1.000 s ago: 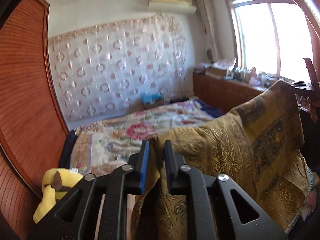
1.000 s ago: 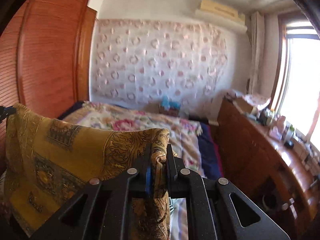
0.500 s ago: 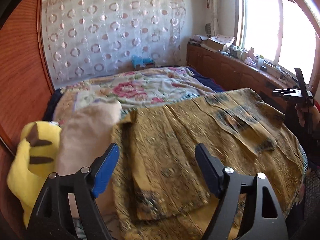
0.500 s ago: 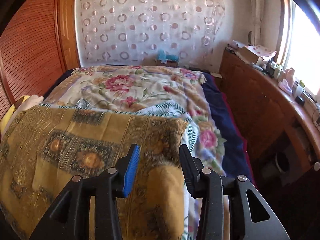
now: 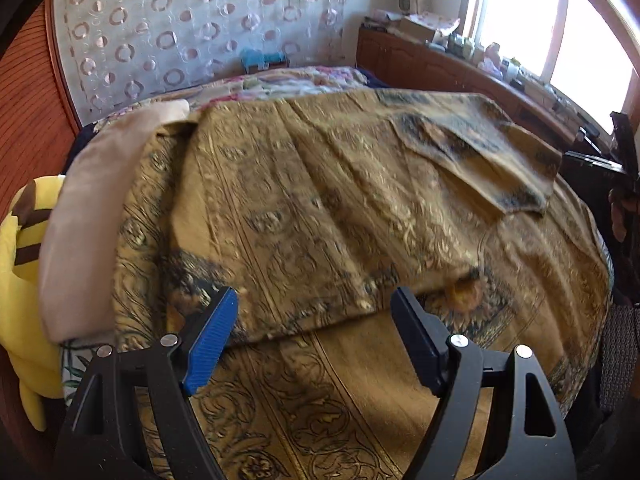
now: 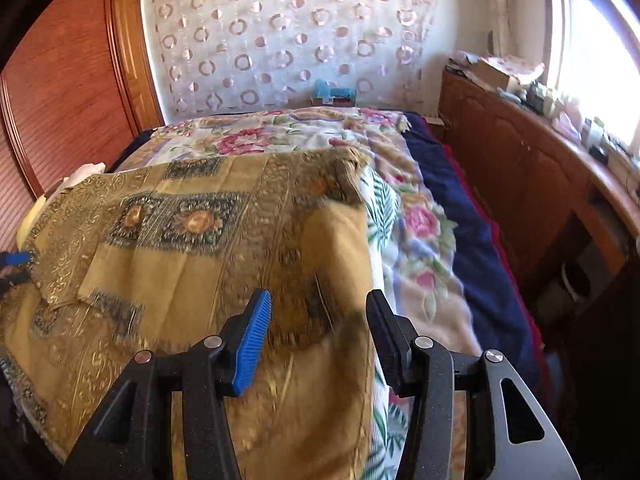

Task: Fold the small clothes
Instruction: 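Lay the shirt flat on the bed and open both tools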

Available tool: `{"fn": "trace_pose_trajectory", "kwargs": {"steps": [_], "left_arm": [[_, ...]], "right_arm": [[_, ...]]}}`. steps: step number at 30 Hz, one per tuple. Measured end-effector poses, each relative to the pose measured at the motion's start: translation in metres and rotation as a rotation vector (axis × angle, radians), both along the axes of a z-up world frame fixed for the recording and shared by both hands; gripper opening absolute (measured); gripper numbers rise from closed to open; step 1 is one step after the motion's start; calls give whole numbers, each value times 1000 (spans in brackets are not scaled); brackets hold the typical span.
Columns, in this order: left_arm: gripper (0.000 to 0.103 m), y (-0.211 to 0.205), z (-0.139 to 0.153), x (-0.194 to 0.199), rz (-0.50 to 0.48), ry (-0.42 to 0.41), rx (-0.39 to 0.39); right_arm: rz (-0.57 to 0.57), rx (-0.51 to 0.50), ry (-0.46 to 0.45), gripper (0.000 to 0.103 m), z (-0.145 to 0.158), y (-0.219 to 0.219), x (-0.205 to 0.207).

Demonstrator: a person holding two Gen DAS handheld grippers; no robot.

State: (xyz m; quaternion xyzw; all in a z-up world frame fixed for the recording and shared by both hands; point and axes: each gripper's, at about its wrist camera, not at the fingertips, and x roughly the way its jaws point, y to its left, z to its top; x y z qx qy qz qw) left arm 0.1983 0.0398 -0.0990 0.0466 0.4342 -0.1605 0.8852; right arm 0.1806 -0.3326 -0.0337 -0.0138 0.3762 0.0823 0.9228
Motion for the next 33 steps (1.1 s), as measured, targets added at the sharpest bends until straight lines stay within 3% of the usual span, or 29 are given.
{"fn": "trace_pose_trajectory", "kwargs": {"steps": [8, 21, 23, 24, 28, 33], "left_arm": [[83, -11, -10, -7, -16, -21, 87], [86, -10, -10, -6, -15, -31, 76], [86, -10, -10, -6, -15, -32, 76], [86, -10, -10, -6, -15, -32, 76], [86, -10, -10, -7, -15, -32, 77], [85, -7, -1, -9, -6, -14, 78]], "right_arm": [[-26, -25, 6, 51, 0, 5, -2], [-90, -29, 88, 51, -17, 22, 52], [-74, -41, 113, 30, -20, 29, 56], [-66, -41, 116, 11, -19, 32, 56], [-24, 5, 81, 5, -9, 43, 45], [-13, -39, 85, 5, -17, 57, 39]]}}
